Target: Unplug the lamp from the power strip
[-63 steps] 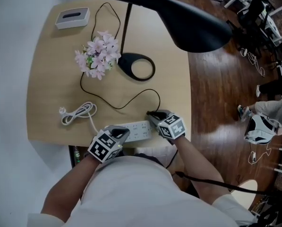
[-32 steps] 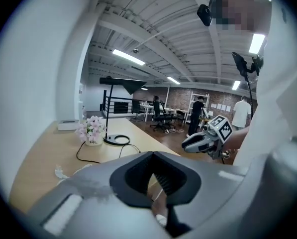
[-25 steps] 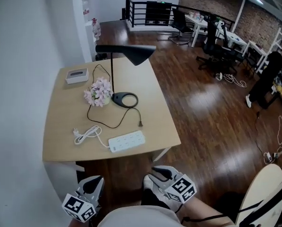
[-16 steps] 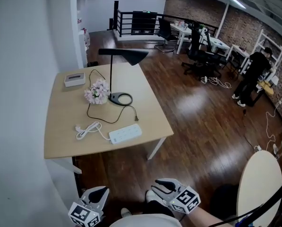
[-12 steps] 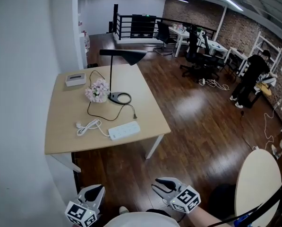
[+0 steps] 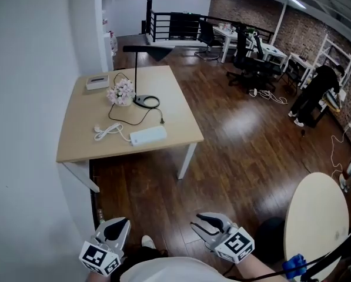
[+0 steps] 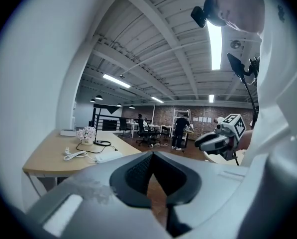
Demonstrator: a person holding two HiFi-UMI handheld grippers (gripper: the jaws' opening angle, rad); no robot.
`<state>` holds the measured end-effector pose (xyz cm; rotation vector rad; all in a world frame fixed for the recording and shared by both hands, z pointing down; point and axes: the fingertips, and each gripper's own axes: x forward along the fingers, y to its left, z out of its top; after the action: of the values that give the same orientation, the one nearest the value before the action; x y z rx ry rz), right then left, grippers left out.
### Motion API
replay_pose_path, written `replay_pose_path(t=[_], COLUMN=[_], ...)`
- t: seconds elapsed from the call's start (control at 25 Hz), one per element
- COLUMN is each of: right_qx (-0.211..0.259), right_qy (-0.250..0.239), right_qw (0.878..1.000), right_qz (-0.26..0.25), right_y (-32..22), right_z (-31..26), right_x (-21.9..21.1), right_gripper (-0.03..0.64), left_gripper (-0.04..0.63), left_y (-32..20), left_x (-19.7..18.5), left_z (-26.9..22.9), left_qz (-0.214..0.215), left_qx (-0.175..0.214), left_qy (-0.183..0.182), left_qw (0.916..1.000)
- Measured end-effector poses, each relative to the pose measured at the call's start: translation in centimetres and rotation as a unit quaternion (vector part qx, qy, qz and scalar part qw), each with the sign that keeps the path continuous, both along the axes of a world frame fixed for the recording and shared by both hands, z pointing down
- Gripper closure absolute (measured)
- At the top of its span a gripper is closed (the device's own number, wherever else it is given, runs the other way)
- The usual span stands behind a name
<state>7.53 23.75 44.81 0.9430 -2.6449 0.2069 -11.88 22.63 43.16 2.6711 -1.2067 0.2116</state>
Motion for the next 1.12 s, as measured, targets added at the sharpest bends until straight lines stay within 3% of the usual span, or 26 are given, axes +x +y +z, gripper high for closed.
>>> replay_pose_path(t=[0.4,1.12], right_qx=[-0.002,0.008], right_qy=[-0.010,-0.023], right_qw=[1.000,1.000], right_qz=[-0.021,-0.020], right_y=[9.0,13.4], right_z=[-0.3,0.0], right_x=[2.5,4.9], right_gripper=[0.494,0.495], left_gripper=[0.592,0.592], left_y=[10.0,14.2], left_x=[3.3,7.9], left_z=[-0.1,-0.4], left_qz=[-0.015,0.014], left_qx=[-0.006,-0.003], left_qy=[0.000,-0.017], left_qw=[0.9999,0.9997])
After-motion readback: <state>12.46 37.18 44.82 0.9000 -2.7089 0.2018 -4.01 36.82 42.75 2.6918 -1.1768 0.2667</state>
